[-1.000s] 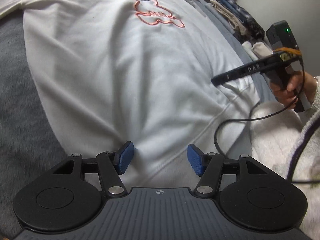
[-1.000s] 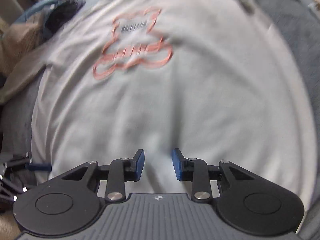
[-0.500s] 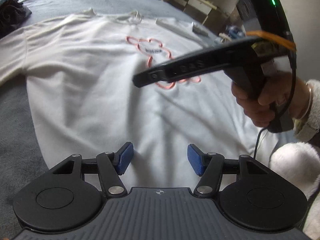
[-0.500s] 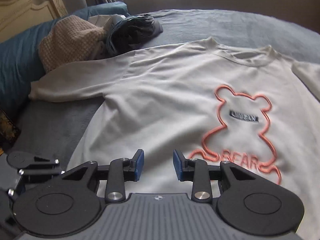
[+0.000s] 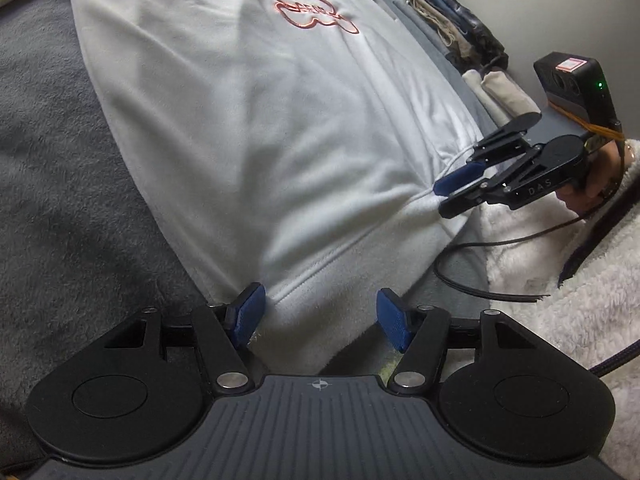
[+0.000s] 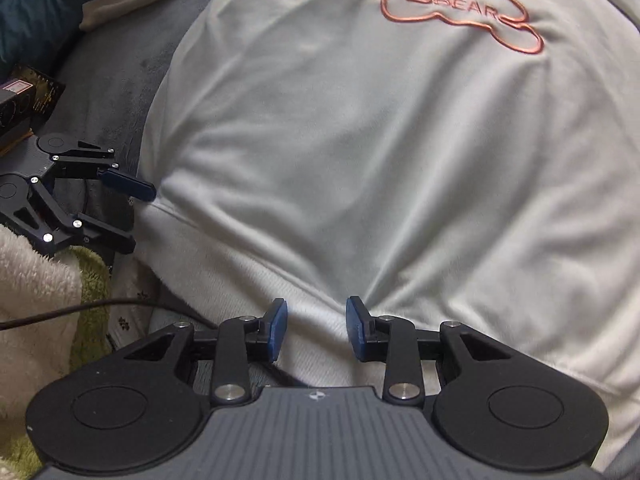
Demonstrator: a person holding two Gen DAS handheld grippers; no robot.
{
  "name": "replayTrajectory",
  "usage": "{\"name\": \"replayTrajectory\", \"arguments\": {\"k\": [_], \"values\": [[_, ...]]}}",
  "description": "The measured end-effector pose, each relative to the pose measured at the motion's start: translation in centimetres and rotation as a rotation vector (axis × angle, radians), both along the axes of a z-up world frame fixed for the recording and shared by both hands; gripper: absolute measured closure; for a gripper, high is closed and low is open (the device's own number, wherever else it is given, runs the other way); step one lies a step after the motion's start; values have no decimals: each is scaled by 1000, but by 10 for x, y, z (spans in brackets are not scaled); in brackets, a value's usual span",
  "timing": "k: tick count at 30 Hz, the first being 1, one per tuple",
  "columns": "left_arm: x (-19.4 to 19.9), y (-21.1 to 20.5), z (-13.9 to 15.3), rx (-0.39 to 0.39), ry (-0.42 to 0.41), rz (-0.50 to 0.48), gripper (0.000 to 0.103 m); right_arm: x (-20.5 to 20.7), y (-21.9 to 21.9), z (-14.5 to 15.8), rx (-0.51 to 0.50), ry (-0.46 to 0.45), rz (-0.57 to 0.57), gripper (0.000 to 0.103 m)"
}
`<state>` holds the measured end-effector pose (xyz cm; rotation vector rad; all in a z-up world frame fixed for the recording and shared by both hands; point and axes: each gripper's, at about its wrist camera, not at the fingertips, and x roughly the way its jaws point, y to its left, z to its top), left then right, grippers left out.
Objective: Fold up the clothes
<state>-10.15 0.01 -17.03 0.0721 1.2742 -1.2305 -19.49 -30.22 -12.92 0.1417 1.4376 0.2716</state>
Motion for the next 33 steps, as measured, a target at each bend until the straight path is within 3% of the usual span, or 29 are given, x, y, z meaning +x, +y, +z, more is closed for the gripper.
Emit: {"name": "replayTrajectory", "arguments": {"k": [3,10,16,23,26,28,33], "values": [[-1,4,7,18,-18,4,41,4,-8,6,30,9,-55,68],[2,10,32,38,-85,46,41,-3,-21,18,66,-73,-138,68],[22,-4,48,25,-132,92,40,-21,-59,30,103,-130,-317,67],[59,-83,46,-66,-226,187,40,-8,-138,52,95,-282,-578,64],[81,-118,40,-93,-236,260,40,17,-181,60,86,-360,-681,61],[97,-136,36,-105,-238,315,40,37,-211,59,109,-395,-764,53],[129,-162,26,-149,-272,401,40,89,-291,46,147,-465,-971,52]]}}
